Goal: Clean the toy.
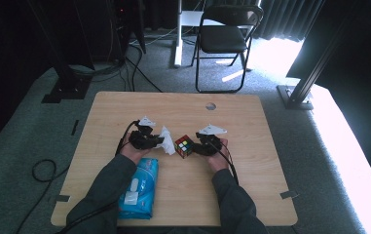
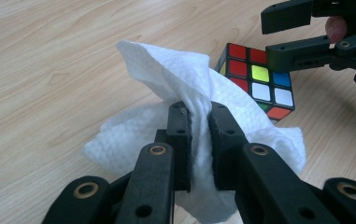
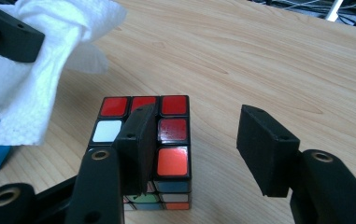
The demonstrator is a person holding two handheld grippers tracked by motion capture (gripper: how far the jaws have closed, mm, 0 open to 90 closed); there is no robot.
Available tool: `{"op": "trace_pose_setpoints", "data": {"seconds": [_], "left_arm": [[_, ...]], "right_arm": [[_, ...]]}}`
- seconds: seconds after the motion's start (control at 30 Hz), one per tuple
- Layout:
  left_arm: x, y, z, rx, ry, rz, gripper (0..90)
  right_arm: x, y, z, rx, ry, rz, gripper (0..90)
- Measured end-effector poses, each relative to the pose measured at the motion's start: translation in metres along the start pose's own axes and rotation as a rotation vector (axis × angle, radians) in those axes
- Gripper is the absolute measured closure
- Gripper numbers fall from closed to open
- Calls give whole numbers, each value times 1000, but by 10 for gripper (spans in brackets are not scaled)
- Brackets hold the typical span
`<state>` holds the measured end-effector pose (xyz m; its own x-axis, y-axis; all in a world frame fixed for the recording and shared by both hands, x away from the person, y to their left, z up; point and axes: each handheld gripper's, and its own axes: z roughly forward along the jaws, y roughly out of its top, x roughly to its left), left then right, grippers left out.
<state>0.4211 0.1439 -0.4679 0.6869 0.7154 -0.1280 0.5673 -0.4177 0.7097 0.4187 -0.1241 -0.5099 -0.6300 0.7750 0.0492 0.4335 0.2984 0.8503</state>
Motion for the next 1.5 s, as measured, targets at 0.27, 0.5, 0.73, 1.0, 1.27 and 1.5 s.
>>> {"op": "trace_pose_setpoints", "data": {"seconds": [0.27, 0.5, 0.73, 1.0, 1.27, 1.5], "left_arm": [[-1, 0, 0, 1, 0, -1, 806], [-1, 1, 0, -2, 2, 4, 806], [-1, 1, 0, -3, 1, 2, 806], [0, 1, -1, -4, 1, 1, 806], [0, 1, 0, -7, 1, -3, 805], [0, 1, 1, -6, 0, -2, 804]], "right_arm": [[-5, -1, 1, 7, 83, 83, 652], [-12, -3, 2, 17, 152, 192, 711], [-19, -6, 4, 14, 189, 281, 706], [-35, -12, 4, -15, 218, 440, 712], [-45, -17, -6, 2, 97, 438, 812], [-38, -32, -7, 27, 65, 330, 612]]}}
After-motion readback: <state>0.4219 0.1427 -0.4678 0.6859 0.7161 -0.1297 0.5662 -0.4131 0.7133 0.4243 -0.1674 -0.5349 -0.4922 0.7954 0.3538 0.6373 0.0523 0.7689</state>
